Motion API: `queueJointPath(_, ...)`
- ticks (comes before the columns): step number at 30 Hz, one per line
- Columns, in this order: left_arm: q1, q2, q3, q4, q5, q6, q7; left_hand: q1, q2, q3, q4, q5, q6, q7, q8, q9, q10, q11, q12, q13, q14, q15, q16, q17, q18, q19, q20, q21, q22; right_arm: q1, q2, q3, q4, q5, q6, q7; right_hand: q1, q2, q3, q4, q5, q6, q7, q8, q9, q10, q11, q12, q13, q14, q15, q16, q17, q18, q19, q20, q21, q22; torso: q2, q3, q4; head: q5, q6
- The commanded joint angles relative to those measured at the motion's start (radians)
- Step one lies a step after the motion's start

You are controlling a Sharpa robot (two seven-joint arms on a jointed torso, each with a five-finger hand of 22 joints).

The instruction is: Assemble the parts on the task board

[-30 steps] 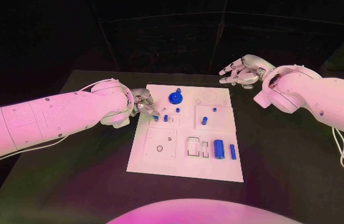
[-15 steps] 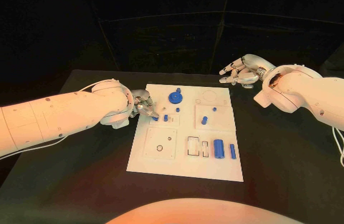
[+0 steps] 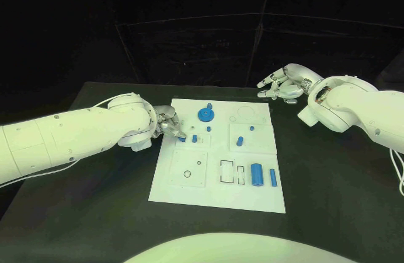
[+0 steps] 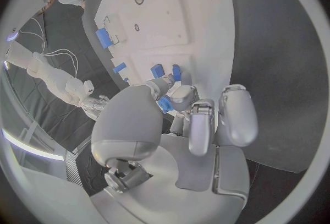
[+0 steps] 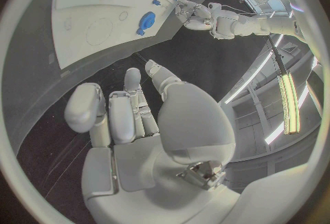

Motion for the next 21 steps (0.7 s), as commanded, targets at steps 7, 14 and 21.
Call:
queueJointPath(7, -0.005, 0.009, -0.005, -0.005, 0.001, 0.013, -0.006, -0.112, -0.031, 0.037, -0.032, 0.006, 0.036, -0.01, 0.024, 0.005, 0.016, -0.007, 0.014, 0.01, 0.105, -0.007, 0.003, 0.263, -0.005, 0.011, -0.006, 0.008, 0.016, 0.002, 0.002, 0.001, 0.0, 0.001, 0.007, 0.006, -0.005, 0.009, -0.003, 0.003, 0.004, -0.002, -0.001, 0.006, 0.0, -0.003, 0.0, -0.003, -0.001, 0.028, 0.001, -0.007, -0.001, 0.007, -0.006, -0.003, -0.004, 0.0, 0.001, 0.0002, -0.0014, 0.0, -0.001)
queueJointPath(14, -0.006, 0.016, -0.005, -0.013, 0.001, 0.002, -0.012, -0.129, -0.037, 0.018, -0.021, 0.007, 0.041, -0.014, 0.034, 0.01, 0.019, -0.011, 0.019, 0.015, 0.105, -0.01, 0.003, 0.263, -0.006, 0.014, -0.009, 0.013, 0.024, 0.002, 0.002, 0.001, 0.0, 0.001, 0.006, 0.006, -0.005, 0.009, -0.003, 0.003, 0.004, -0.002, -0.001, 0.006, 0.0, -0.003, 0.0, -0.003, -0.001, 0.028, 0.001, -0.007, -0.001, 0.007, -0.006, -0.003, -0.004, 0.0, 0.001, 0.0006, -0.0011, -0.003, -0.003)
queueJointPath(21, -0.006, 0.021, -0.005, -0.02, 0.001, -0.006, -0.016, -0.131, -0.038, 0.014, -0.02, 0.007, 0.042, -0.015, 0.037, 0.012, 0.02, -0.011, 0.02, 0.016, 0.105, -0.011, 0.003, 0.263, -0.007, 0.014, -0.01, 0.014, 0.025, 0.002, 0.001, 0.001, 0.002, 0.001, 0.004, 0.006, -0.005, 0.009, -0.004, 0.003, 0.005, -0.002, -0.001, 0.007, 0.0, -0.004, 0.0, -0.004, -0.002, 0.028, 0.001, -0.007, -0.002, 0.007, -0.006, -0.003, -0.004, -0.001, 0.001, 0.0005, -0.0003, -0.006, -0.004)
